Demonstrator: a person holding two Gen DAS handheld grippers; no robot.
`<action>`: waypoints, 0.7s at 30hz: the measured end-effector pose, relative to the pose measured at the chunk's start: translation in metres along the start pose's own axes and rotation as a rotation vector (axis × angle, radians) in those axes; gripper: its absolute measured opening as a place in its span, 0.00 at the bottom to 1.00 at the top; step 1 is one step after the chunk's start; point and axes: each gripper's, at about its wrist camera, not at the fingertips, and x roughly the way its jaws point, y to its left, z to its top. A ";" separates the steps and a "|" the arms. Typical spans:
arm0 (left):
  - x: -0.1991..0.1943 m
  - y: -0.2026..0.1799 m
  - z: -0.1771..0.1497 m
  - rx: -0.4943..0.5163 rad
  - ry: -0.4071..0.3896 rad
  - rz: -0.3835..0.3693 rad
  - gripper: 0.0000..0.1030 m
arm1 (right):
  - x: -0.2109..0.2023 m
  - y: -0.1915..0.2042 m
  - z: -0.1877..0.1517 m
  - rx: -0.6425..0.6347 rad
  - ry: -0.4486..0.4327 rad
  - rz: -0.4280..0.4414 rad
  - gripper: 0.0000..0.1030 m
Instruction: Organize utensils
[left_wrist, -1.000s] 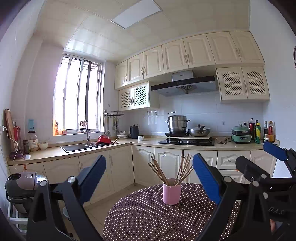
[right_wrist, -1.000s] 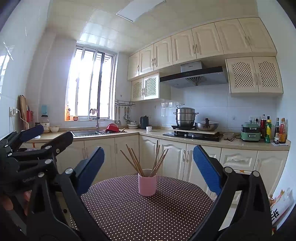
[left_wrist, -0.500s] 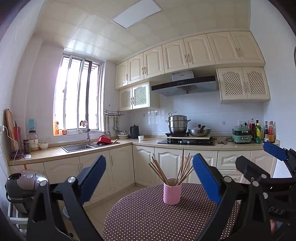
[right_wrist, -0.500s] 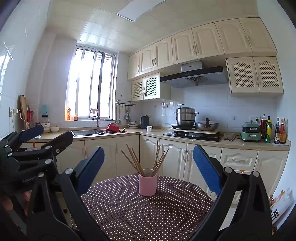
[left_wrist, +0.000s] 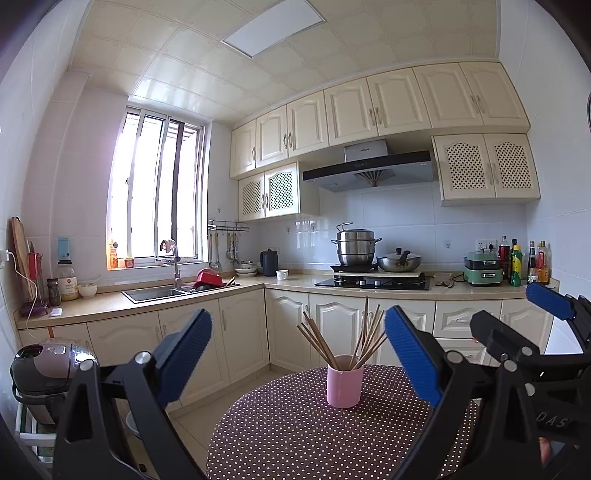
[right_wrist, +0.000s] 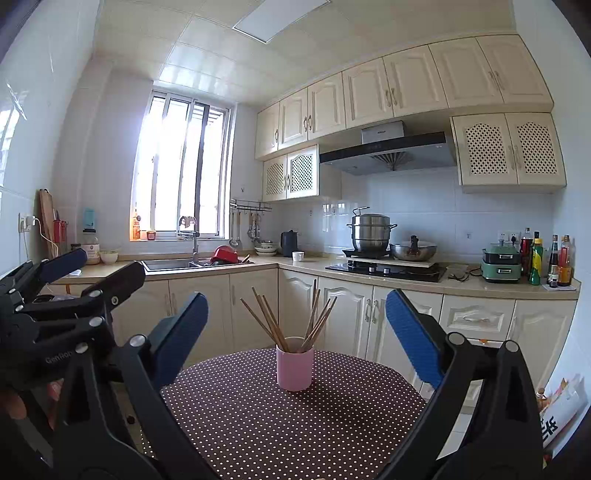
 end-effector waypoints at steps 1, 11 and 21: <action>0.000 0.000 0.000 0.001 0.000 0.000 0.90 | 0.000 0.000 0.000 0.000 0.000 0.000 0.92; 0.000 0.000 0.000 0.001 0.001 0.000 0.90 | 0.003 -0.001 0.001 0.004 0.003 0.003 0.92; 0.003 0.000 -0.003 0.002 0.009 0.004 0.90 | 0.004 0.000 -0.001 0.005 0.011 0.002 0.92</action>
